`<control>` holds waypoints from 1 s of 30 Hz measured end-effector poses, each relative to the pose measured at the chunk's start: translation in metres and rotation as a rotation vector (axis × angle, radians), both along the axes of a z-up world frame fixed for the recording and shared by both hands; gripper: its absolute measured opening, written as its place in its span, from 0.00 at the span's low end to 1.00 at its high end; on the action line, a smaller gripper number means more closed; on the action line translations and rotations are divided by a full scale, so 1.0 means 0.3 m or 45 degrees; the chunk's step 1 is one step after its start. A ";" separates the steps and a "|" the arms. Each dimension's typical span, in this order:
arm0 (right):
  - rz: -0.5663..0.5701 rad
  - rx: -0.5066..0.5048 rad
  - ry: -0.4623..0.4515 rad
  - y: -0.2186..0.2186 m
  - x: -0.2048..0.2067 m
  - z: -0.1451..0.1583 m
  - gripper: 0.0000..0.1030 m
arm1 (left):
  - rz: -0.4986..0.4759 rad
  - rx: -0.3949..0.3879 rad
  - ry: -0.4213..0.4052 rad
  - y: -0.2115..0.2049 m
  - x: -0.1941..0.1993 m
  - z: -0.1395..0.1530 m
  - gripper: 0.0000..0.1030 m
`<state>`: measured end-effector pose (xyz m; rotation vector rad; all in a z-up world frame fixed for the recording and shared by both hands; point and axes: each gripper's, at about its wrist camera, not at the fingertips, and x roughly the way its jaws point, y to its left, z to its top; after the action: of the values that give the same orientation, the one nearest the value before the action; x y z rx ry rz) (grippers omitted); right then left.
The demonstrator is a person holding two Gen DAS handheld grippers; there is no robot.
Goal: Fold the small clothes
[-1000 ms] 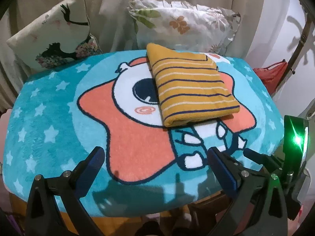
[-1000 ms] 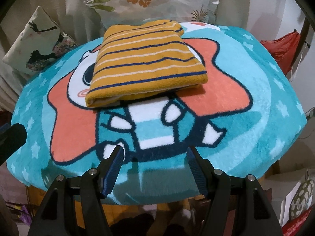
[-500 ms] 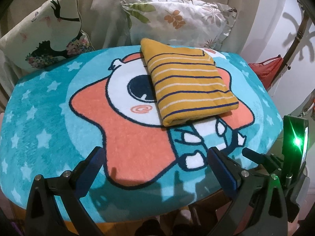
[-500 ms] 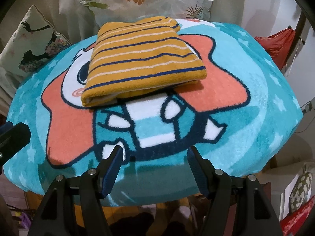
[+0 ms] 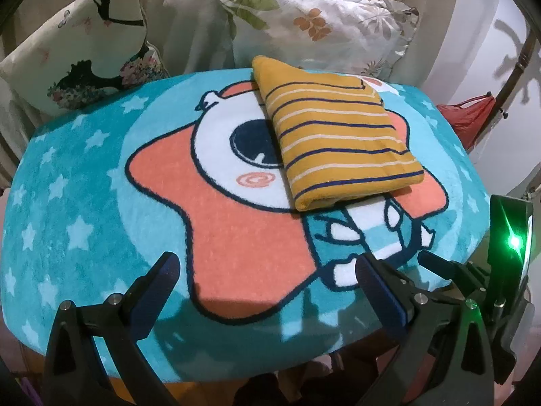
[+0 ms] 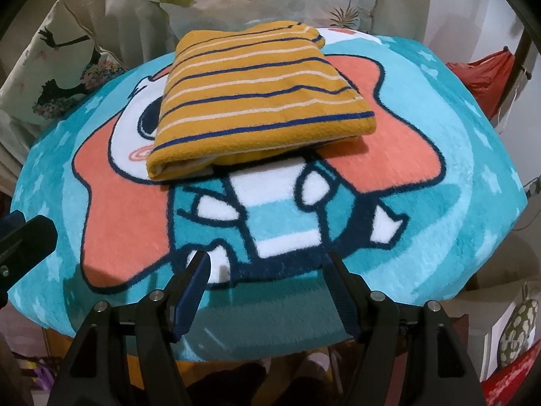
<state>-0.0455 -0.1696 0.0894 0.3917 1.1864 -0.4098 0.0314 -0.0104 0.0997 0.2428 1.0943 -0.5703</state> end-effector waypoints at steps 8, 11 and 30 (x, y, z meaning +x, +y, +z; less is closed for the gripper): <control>0.054 0.002 -0.018 -0.045 -0.006 0.011 0.71 | 0.053 0.004 -0.038 -0.043 -0.040 0.029 1.00; 0.089 -0.003 -0.008 -0.081 0.000 0.019 0.71 | 0.110 -0.001 -0.073 -0.062 -0.065 0.065 1.00; 0.291 -0.117 -0.053 -0.238 -0.058 0.059 0.71 | 0.246 0.094 -0.118 -0.228 -0.225 0.082 1.00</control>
<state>-0.0630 -0.2409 0.1070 0.1814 1.1531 -0.2553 -0.0361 -0.0789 0.1243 0.2221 1.0364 -0.3433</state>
